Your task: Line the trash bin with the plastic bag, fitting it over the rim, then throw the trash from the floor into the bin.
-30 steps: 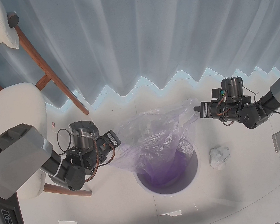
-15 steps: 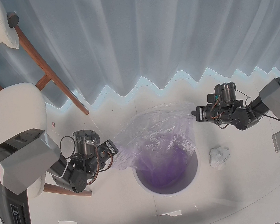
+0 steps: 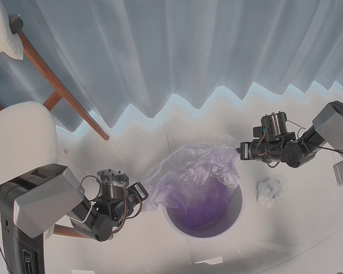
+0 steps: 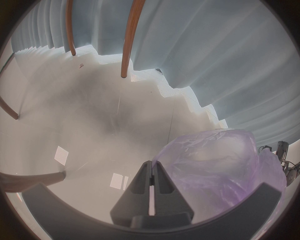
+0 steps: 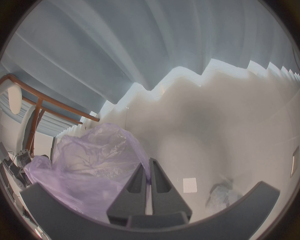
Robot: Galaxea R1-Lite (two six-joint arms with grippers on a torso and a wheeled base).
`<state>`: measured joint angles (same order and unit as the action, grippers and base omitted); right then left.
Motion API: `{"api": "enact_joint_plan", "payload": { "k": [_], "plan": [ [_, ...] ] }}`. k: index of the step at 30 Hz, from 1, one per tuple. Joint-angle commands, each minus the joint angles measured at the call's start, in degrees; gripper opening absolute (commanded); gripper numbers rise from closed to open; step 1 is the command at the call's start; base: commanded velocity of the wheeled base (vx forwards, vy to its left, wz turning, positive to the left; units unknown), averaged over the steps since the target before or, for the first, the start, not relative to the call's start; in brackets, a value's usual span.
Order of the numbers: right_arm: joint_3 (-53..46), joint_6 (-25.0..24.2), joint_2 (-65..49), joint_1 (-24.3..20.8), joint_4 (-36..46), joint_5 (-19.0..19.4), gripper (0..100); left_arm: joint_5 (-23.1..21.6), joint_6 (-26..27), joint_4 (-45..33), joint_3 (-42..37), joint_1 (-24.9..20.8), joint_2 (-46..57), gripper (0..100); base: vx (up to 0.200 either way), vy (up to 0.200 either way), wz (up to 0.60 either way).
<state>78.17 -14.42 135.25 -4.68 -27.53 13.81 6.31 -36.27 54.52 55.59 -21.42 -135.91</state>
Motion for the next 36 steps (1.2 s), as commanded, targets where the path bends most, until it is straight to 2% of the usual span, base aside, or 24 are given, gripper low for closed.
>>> {"api": "enact_joint_plan", "payload": {
  "k": [1,8,17,23,27,33,34,36],
  "plan": [
    [-2.67,0.01,0.27,0.37,-0.60,0.07,0,0.01,-0.21,0.42,-1.27,-0.11,-1.11,0,0.000,0.000,0.00],
    [-9.08,0.01,-1.22,1.17,-5.43,0.07,0,-0.07,-0.21,2.70,-7.78,-0.20,-0.14,0,0.000,0.000,0.00],
    [-20.33,0.10,-4.47,0.73,-14.57,0.25,0,-0.07,-0.38,11.31,-16.48,-0.73,-0.14,0,0.000,0.000,0.00],
    [-22.44,0.01,-4.74,0.73,-18.18,-0.63,0,1.77,-1.35,19.84,-18.59,-1.26,-1.55,0,0.000,0.000,0.00],
    [-23.67,-0.52,-5.26,0.73,-18.70,-3.00,0,3.27,-1.70,21.25,-20.17,-1.87,-1.64,0,0.000,0.000,0.00],
    [-26.75,-0.52,-6.06,0.64,-21.34,-3.09,0,3.27,-3.11,22.12,-24.56,-3.89,-1.46,0,0.000,0.000,0.00],
    [-27.45,-0.52,-6.49,0.64,-21.17,-3.09,100,3.27,-3.55,22.30,-25.18,-4.42,-1.46,100,0.000,0.000,0.00],
    [-28.86,-0.70,-7.02,0.64,-21.69,-3.09,100,3.27,-5.22,23.71,-26.41,-5.21,-1.37,100,0.000,0.000,0.00]
  ]
}}
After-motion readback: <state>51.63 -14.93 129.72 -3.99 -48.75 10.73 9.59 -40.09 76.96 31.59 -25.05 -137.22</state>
